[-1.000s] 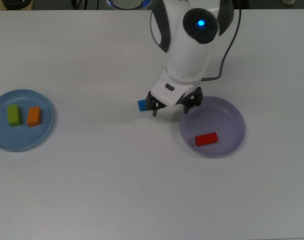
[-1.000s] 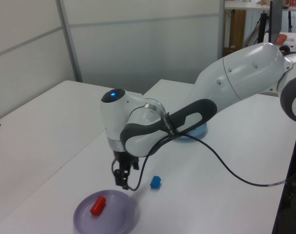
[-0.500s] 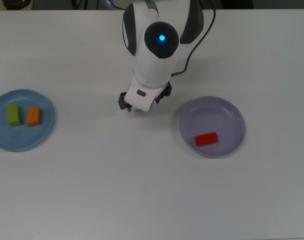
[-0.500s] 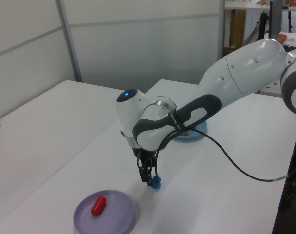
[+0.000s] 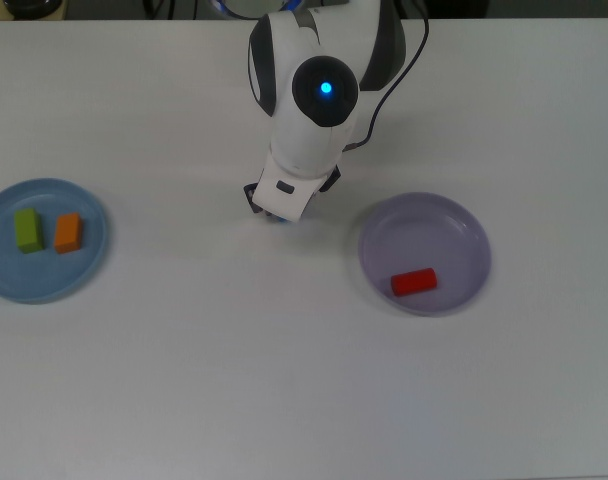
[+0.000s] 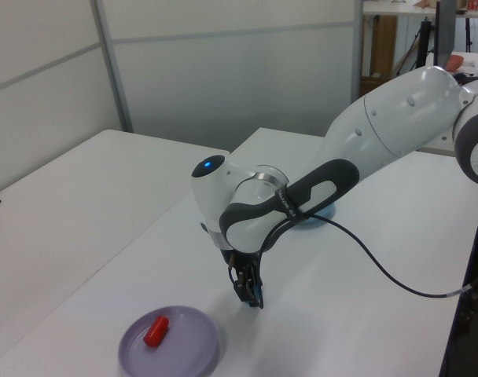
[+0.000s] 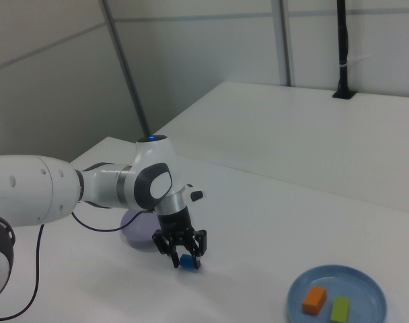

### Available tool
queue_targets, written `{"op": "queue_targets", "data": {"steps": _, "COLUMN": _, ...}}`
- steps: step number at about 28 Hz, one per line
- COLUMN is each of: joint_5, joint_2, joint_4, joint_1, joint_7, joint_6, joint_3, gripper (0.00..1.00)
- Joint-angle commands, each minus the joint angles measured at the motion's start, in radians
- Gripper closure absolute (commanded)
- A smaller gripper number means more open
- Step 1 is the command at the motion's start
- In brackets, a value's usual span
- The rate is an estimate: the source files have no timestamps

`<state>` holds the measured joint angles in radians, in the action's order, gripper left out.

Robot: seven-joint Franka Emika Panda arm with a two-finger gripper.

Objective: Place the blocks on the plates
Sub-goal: 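Move the gripper to the blue cube and grasp it, then carry the blue cube onto the lavender plate beside the red block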

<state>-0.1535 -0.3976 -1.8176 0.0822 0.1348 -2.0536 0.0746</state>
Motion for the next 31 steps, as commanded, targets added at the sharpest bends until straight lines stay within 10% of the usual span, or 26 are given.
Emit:
{"op": "queue_targets", "data": {"steps": 1, "joint_5": 0.023, "joint_2": 0.036, "joint_4": -0.026, "joint_1": -0.001, "joint_7": 0.022, "joint_6": -0.007, "joint_3": -0.006, "gripper": 1.00}}
{"op": "queue_targets", "data": {"steps": 15, "joint_5": 0.095, "joint_2": 0.083, "joint_4": 0.046, "joint_1": 0.018, "joint_7": 0.006, "joint_6": -0.010, "joint_3": 0.007, "gripper": 1.00}}
{"op": "queue_targets", "data": {"steps": 31, "joint_5": 0.049, "joint_2": -0.003, "joint_4": 0.070, "joint_1": 0.192, "joint_7": -0.247, "joint_6": -0.217, "joint_3": 0.025, "gripper": 1.00}}
